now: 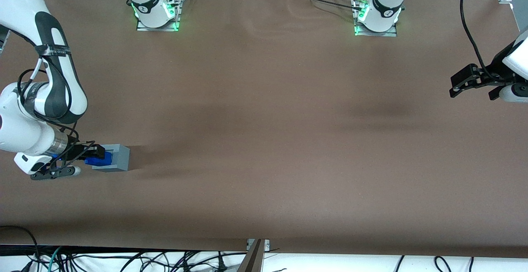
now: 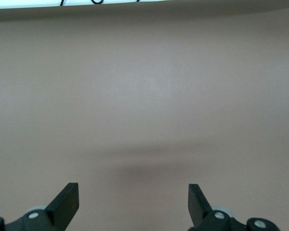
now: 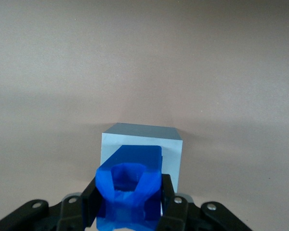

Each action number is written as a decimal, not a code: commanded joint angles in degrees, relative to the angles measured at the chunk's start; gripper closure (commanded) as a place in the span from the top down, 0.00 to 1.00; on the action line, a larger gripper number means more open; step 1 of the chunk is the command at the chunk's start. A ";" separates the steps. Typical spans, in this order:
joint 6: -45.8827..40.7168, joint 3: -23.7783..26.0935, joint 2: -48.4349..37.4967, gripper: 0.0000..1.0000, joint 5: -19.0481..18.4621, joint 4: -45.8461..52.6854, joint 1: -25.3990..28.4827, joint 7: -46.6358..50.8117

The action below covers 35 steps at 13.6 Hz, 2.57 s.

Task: Insert blue part into gray base with right arm
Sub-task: 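Lower the blue part into the gray base's square opening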

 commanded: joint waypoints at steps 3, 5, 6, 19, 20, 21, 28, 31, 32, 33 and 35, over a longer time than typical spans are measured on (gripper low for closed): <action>0.26 0.15 -0.11 0.20 1.92 -0.57 -0.22 0.56; 0.26 0.14 -0.20 0.20 2.37 -1.09 -0.22 1.79; 0.26 0.15 -0.29 0.20 2.45 -1.18 -0.22 1.88; -0.18 -0.73 -1.08 0.21 2.37 -3.20 -0.66 1.61; -0.18 -0.73 -0.99 0.21 2.45 -3.38 -0.66 1.88; 0.08 -0.73 -0.99 0.21 2.46 -3.73 -0.66 1.97; 0.08 -0.65 -1.17 0.21 2.46 -4.96 -0.66 3.72; 0.08 -0.56 -1.34 0.21 2.46 -5.23 -0.66 4.08; 0.08 -0.56 -1.34 0.21 2.46 -5.31 -0.66 4.08; 0.08 -0.56 -1.34 0.21 2.46 -5.23 -0.66 4.08; 0.26 -0.56 -1.26 0.21 2.46 -5.32 -0.66 4.08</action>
